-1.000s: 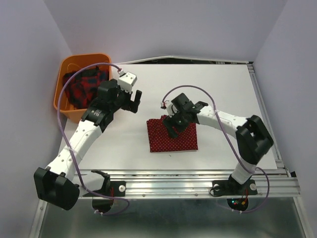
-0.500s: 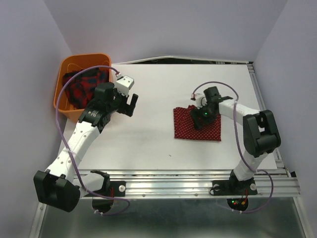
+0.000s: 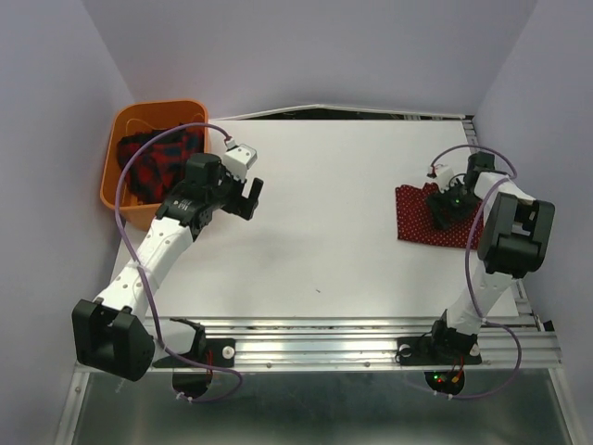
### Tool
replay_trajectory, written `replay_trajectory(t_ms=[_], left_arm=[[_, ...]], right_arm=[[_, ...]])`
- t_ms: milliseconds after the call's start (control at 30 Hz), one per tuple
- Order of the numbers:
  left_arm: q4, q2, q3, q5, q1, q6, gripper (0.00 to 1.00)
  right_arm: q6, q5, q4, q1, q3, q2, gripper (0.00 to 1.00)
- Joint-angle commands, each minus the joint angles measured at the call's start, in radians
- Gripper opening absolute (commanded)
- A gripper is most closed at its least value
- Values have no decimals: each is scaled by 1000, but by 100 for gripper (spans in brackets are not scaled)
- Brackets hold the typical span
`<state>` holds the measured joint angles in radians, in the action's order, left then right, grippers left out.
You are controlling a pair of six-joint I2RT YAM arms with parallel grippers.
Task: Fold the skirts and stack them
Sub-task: Neatly place the folded skirt to the corner
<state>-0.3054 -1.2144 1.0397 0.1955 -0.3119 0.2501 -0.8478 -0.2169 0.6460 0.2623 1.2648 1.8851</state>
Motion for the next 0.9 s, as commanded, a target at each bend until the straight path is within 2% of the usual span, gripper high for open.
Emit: replay_trajectory(t_ms=[0, 267, 467, 567, 633, 767, 833, 867], left_arm=[[12, 7, 16, 25, 7, -9, 98], [2, -4, 26, 35, 8, -3, 99], [5, -14, 45, 44, 11, -15, 98], [2, -30, 92, 50, 22, -47, 99], [-20, -49, 144, 33, 28, -69, 98], [-66, -141, 356, 88, 98, -84, 98], [-84, -171, 437, 90, 129, -94, 98], [-93, -204, 529, 93, 167, -101, 99]], right_arm=[[-169, 123, 102, 64, 30, 150, 83], [-330, 166, 106, 74, 42, 143, 83], [-361, 183, 153, 74, 122, 126, 83], [-317, 127, 243, 74, 206, 115, 86], [-254, 50, 299, 74, 322, 105, 89], [-114, -108, 447, 43, 546, 66, 100], [-33, -195, 495, 23, 669, 52, 100], [34, -222, 526, -3, 698, 34, 100]])
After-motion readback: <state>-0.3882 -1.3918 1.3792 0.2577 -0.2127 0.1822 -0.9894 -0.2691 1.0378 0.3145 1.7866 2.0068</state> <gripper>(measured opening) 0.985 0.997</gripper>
